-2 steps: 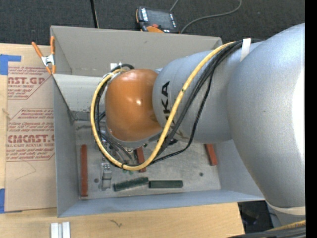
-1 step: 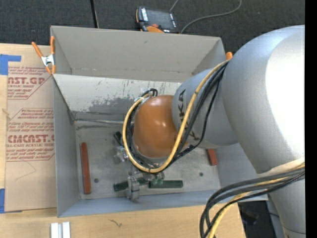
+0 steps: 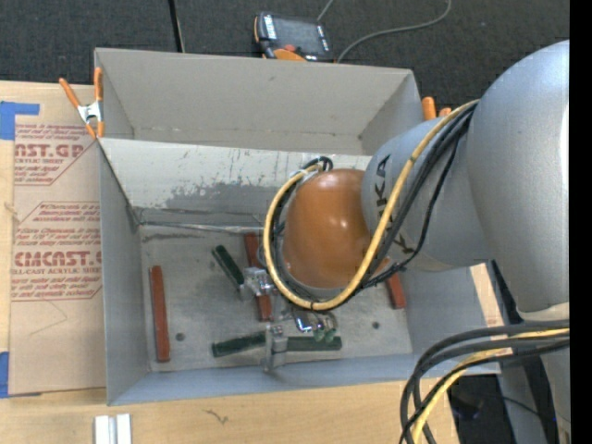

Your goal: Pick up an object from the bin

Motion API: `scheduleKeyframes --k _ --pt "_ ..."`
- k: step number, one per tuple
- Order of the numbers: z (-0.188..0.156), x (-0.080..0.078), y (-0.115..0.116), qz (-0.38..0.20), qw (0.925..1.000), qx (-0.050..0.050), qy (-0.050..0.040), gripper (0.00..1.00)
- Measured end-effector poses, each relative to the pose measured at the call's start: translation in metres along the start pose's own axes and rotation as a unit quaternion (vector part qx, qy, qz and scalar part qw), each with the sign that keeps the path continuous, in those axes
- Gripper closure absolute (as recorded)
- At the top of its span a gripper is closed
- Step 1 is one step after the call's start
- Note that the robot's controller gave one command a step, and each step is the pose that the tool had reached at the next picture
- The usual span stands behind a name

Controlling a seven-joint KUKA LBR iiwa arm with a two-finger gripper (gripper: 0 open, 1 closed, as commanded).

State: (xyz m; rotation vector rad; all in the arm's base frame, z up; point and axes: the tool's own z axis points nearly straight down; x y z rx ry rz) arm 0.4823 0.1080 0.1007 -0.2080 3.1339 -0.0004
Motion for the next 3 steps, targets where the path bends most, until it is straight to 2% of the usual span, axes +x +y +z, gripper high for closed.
scheduleKeyframes --k 1,2,3 --pt "0.001 0.001 -0.005 0.011 0.9999 -0.001 0.0009 0.00" --pt "0.030 -0.001 -0.008 0.085 0.9964 -0.002 -0.0050 0.00" --pt "0.029 -0.003 -0.007 0.085 0.9964 -0.001 -0.0025 0.00"
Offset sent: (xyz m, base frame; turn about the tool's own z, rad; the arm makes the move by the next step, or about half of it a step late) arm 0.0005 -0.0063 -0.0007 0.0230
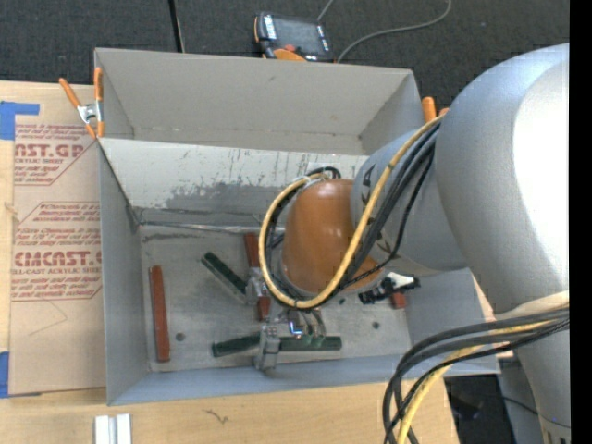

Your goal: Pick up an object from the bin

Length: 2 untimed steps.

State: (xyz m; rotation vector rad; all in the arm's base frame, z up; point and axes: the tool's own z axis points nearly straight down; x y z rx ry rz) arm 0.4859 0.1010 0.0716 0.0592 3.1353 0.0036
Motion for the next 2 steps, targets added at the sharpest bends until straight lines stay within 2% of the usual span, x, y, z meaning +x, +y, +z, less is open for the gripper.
scheduleKeyframes --k 1,2 --pt "0.000 0.001 0.000 0.000 1.0000 0.000 0.0016 1.00" --pt "-0.024 0.000 0.000 0.000 1.0000 0.000 0.0021 1.00"
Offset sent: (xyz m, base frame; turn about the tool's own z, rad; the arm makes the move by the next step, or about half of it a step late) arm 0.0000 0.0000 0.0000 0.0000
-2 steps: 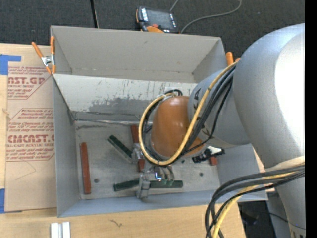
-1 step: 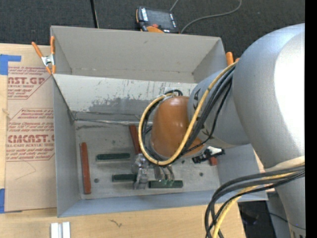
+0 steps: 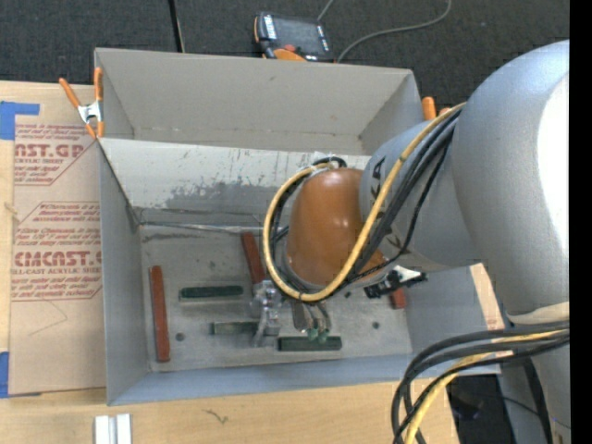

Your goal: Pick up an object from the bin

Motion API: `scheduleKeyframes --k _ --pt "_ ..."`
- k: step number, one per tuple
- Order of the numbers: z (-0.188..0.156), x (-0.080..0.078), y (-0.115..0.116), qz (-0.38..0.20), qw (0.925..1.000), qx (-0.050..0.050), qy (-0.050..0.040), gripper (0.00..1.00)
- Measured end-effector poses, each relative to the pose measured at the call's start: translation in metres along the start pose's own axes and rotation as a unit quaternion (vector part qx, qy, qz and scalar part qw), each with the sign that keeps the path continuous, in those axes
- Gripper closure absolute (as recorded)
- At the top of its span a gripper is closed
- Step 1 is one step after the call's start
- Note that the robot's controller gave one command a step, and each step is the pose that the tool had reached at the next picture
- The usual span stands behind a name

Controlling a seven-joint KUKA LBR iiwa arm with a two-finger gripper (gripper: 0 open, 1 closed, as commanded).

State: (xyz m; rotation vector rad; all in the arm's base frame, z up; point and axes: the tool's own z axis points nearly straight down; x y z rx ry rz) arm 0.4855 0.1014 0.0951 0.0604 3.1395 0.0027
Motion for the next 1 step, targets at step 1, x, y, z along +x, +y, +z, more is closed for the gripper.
scheduleKeyframes --k 1 --pt "-0.0591 -0.0013 0.0007 0.000 1.0000 0.000 -0.0019 1.00"
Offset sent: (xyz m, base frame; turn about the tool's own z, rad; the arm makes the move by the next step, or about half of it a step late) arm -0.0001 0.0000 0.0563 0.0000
